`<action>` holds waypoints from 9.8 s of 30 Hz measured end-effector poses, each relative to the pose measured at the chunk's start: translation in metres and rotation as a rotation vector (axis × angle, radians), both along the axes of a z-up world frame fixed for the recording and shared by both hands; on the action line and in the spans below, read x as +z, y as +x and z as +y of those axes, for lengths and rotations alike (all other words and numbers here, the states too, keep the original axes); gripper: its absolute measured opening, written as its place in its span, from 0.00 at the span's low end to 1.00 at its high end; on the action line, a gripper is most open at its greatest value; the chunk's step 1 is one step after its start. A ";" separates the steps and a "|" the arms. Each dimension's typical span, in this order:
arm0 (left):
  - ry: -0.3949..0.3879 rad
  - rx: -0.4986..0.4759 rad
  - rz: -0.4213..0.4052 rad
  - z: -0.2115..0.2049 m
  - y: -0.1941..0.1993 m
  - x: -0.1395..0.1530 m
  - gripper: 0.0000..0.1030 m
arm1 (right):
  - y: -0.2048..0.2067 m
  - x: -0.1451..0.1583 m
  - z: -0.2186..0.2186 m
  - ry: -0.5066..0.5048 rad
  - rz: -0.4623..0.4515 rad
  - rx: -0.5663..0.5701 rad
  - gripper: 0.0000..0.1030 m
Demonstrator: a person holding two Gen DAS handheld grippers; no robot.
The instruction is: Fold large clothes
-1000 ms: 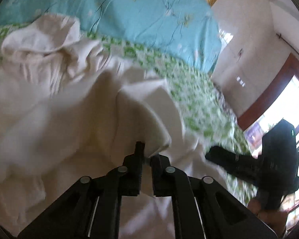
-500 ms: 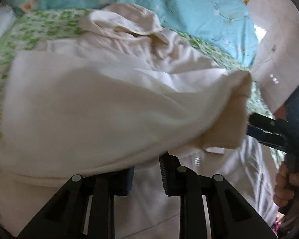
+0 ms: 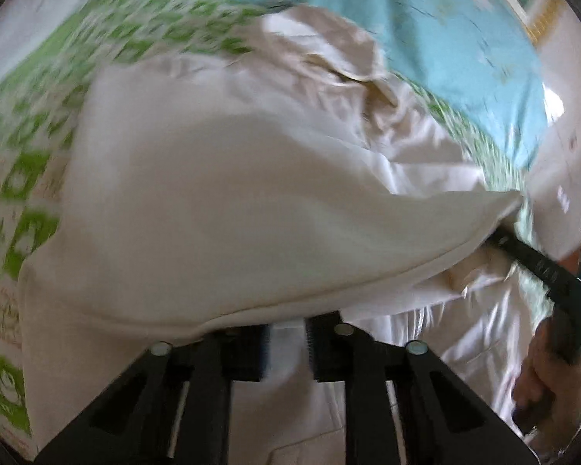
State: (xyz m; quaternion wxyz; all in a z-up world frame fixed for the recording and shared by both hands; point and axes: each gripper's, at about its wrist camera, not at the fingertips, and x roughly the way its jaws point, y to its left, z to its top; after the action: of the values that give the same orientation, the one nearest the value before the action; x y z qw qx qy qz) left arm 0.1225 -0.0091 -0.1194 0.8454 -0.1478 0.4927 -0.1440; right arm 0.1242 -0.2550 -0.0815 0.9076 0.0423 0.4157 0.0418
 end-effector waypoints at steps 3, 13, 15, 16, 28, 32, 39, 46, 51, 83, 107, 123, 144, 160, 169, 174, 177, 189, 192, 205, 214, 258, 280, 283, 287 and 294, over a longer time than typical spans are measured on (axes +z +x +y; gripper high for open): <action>-0.036 0.086 0.019 0.023 0.001 0.002 0.06 | -0.001 0.046 -0.017 -0.108 -0.184 -0.021 0.08; -0.097 0.124 0.095 0.054 -0.017 -0.002 0.11 | -0.019 0.013 -0.051 -0.234 -0.096 0.007 0.48; -0.071 0.125 0.091 0.058 -0.023 0.000 0.35 | -0.023 -0.016 -0.058 -0.216 0.009 0.015 0.48; -0.063 0.137 0.077 0.064 -0.028 0.002 0.36 | -0.027 -0.022 -0.062 -0.200 0.028 0.009 0.48; -0.067 0.014 0.038 0.042 -0.037 0.015 0.44 | -0.072 0.024 -0.094 0.264 -0.101 -0.052 0.58; 0.032 0.031 0.017 0.025 -0.018 0.006 0.41 | -0.062 0.011 -0.084 0.180 -0.047 -0.078 0.58; 0.045 0.249 0.034 0.076 0.007 0.004 0.26 | -0.045 -0.010 -0.099 0.164 0.007 -0.131 0.58; 0.001 0.190 0.088 0.101 -0.037 0.005 0.37 | -0.045 -0.012 -0.114 0.161 -0.009 -0.164 0.58; -0.058 0.211 -0.001 0.121 -0.044 0.037 0.54 | -0.043 0.004 -0.128 0.196 -0.039 -0.165 0.58; 0.023 0.197 -0.037 0.118 0.004 0.028 0.66 | 0.011 -0.010 -0.154 0.224 0.059 -0.179 0.58; 0.061 0.123 0.018 0.103 0.017 0.005 0.67 | 0.014 0.009 -0.134 0.233 0.024 -0.072 0.20; 0.172 0.096 -0.029 0.091 0.022 0.015 0.67 | 0.030 -0.017 -0.125 0.162 0.110 -0.096 0.10; 0.220 -0.106 -0.189 -0.023 0.248 0.059 0.70 | 0.241 0.035 -0.036 0.429 -0.003 0.091 0.48; 0.090 -0.164 -0.352 0.003 0.200 0.079 0.04 | 0.191 0.072 -0.033 0.494 -0.148 0.167 0.04; 0.073 -0.158 -0.300 0.012 0.087 0.041 0.02 | 0.032 0.015 -0.039 0.527 -0.056 0.136 0.04; 0.044 -0.155 -0.206 0.021 0.058 0.016 0.02 | -0.005 -0.034 -0.040 0.564 0.079 0.102 0.07; -0.042 -0.139 -0.159 0.029 0.042 0.017 0.15 | -0.018 -0.034 -0.048 0.565 0.083 0.084 0.13; -0.358 -0.090 0.037 0.031 0.102 0.021 0.68 | 0.062 0.000 -0.068 0.567 0.040 0.027 0.43; -0.323 -0.103 0.084 0.019 0.117 0.013 0.59 | 0.086 -0.011 -0.052 0.501 0.104 0.034 0.44; -0.391 -0.212 -0.305 0.044 0.090 0.089 0.07 | 0.055 0.041 -0.092 0.745 -0.170 0.104 0.02; -0.224 -0.309 -0.227 0.030 0.060 0.028 0.09 | 0.021 -0.020 -0.096 0.666 -0.054 0.109 0.05; -0.260 -0.145 -0.185 0.061 0.018 0.037 0.44 | -0.053 -0.014 -0.041 0.698 0.098 0.270 0.21; 0.077 -0.297 -0.108 0.014 0.020 -0.007 0.49 | 0.016 -0.025 -0.056 0.362 0.136 0.005 0.28; 0.055 -0.270 -0.124 0.027 0.007 0.004 0.49 | -0.009 -0.010 -0.077 0.449 0.077 -0.002 0.29; 0.039 -0.207 -0.146 0.058 -0.023 0.018 0.58 | -0.058 0.010 -0.101 0.486 0.029 0.042 0.55; -0.045 -0.075 -0.087 0.135 -0.093 0.012 0.77 | -0.135 0.015 -0.154 0.375 0.035 -0.006 0.61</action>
State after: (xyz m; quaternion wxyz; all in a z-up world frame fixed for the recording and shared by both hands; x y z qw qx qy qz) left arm 0.0291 0.1264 -0.1076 0.8566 -0.1418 0.4571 -0.1930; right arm -0.0107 -0.4091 -0.0666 0.8764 0.2128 0.4162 0.1153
